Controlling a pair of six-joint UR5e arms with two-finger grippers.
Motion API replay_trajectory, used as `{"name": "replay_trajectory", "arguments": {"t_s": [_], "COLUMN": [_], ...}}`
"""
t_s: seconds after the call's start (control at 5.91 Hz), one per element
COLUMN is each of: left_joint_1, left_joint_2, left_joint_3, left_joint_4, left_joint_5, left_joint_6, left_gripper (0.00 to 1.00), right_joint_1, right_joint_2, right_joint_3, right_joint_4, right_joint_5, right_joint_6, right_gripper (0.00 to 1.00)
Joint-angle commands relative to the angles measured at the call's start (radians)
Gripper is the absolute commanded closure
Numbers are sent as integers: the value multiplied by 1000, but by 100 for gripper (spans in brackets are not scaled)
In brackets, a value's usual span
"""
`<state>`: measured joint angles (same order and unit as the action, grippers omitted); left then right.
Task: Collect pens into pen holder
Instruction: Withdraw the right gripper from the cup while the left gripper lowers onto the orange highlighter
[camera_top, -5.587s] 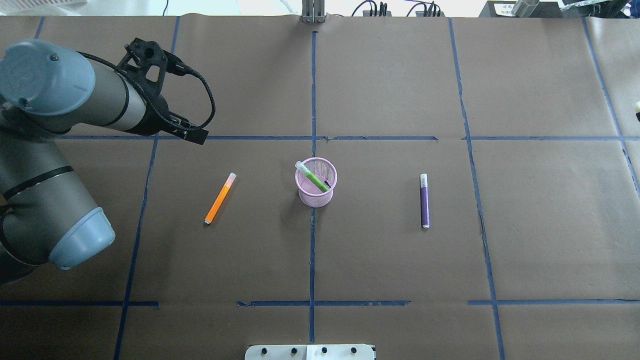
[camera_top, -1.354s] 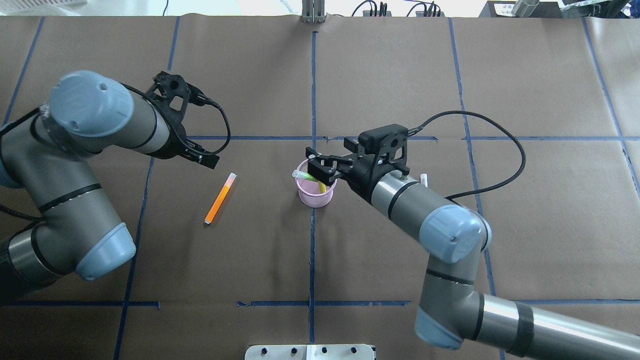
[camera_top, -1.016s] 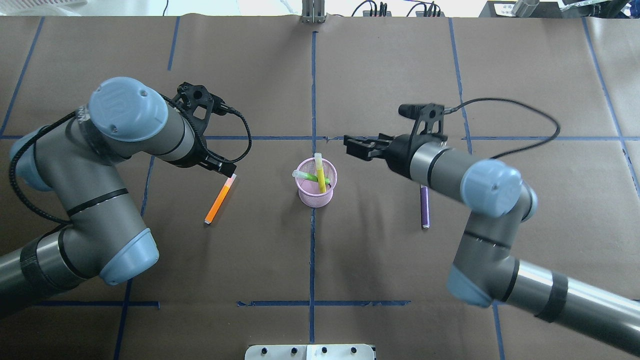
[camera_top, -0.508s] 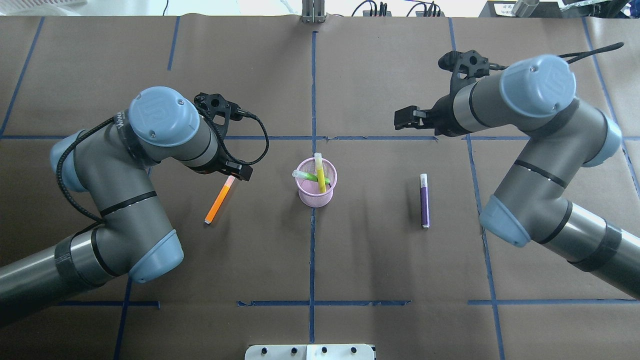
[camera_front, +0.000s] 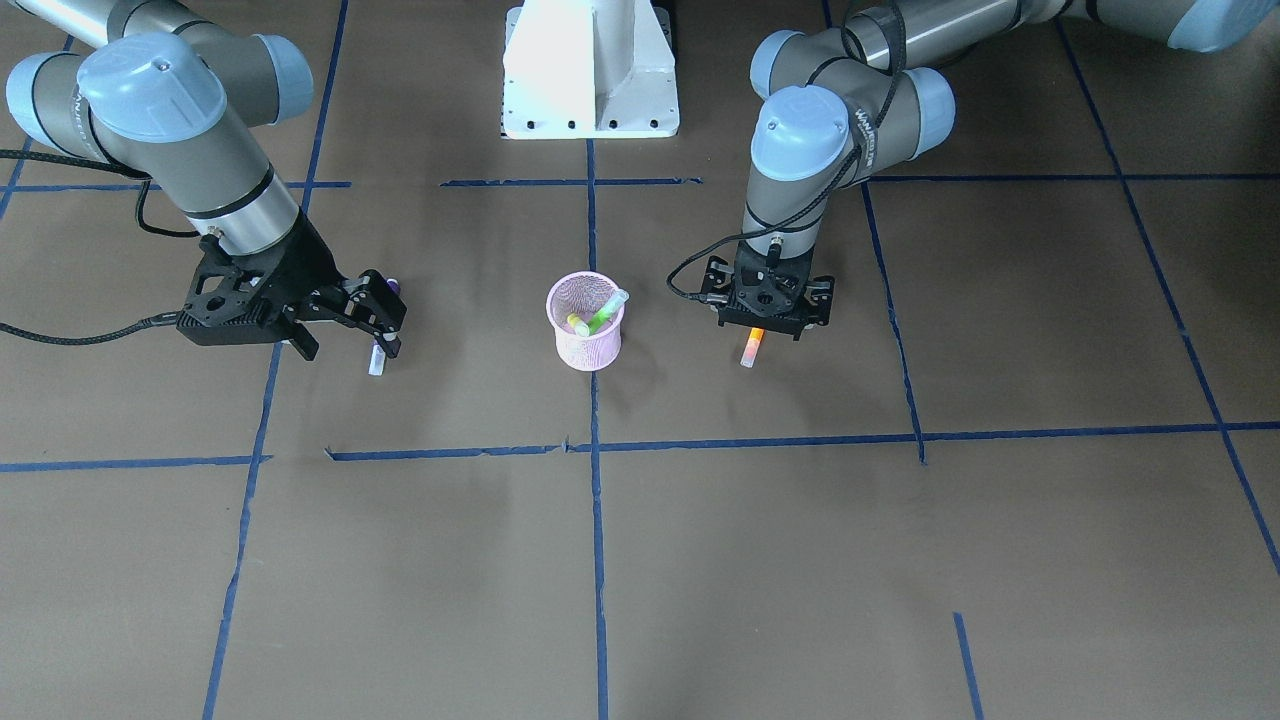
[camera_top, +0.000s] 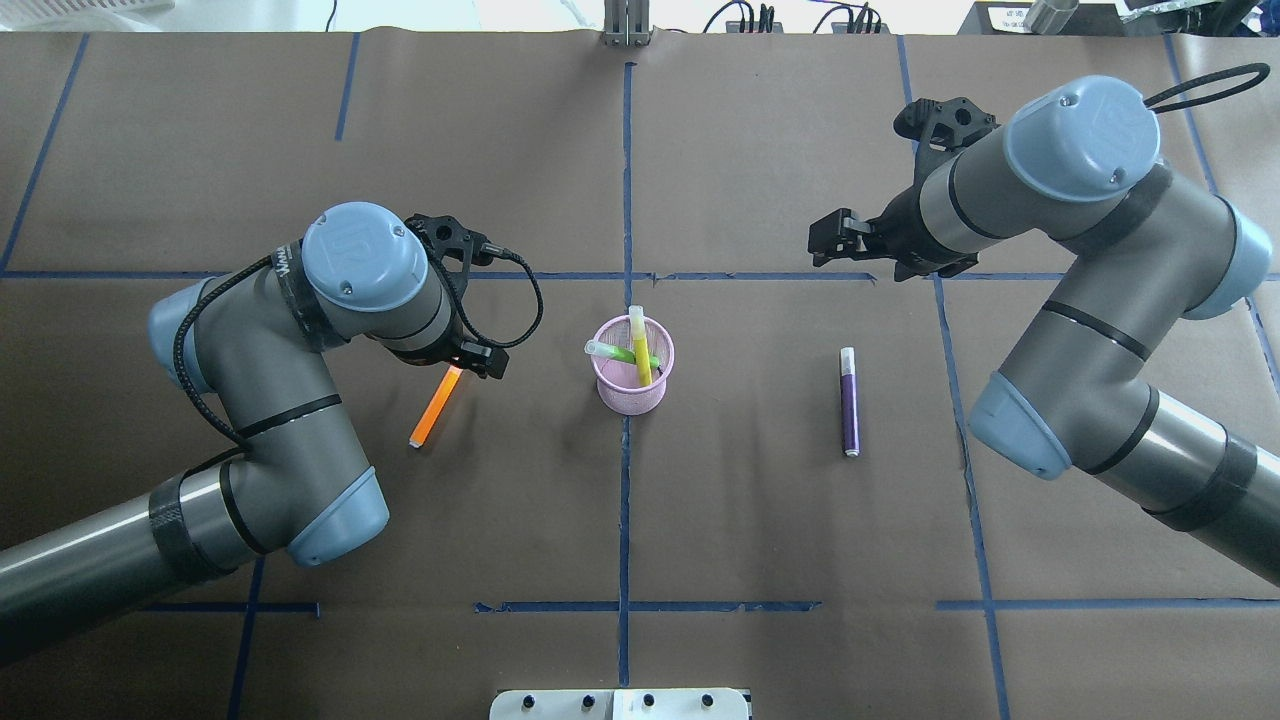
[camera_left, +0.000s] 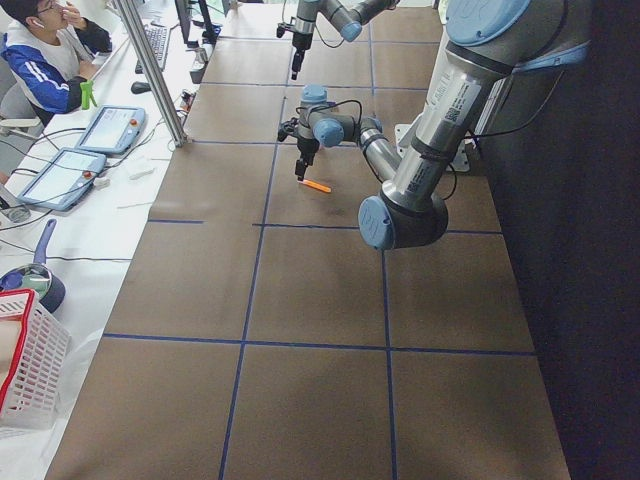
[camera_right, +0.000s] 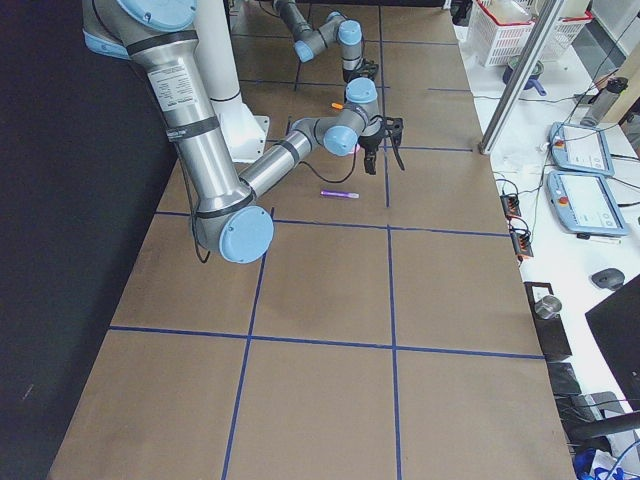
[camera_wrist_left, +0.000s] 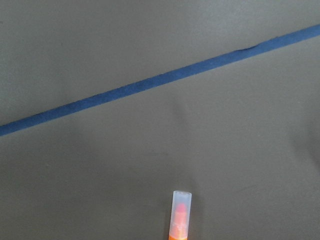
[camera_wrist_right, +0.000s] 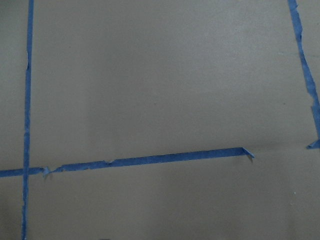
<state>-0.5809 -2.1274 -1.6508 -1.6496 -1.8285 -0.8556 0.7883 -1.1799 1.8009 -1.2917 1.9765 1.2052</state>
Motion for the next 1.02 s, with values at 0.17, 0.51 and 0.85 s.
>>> {"name": "replay_trajectory", "arguments": {"t_s": [0.17, 0.51, 0.85], "left_joint_1": [6, 4, 3], "left_joint_2": [0, 1, 3], "left_joint_3": [71, 75, 88], "left_joint_4": [-99, -108, -116], "left_joint_5": [0, -46, -51], "left_joint_6": [-30, -40, -39], "left_gripper": [0, 0, 7], "right_joint_1": [0, 0, 0], "right_joint_2": [0, 0, 0], "right_joint_3": [0, 1, 5], "right_joint_4": [-1, -1, 0], "right_joint_5": [2, 2, 2], "right_joint_6": [-1, -1, -1], "right_gripper": [0, 0, 0]}}
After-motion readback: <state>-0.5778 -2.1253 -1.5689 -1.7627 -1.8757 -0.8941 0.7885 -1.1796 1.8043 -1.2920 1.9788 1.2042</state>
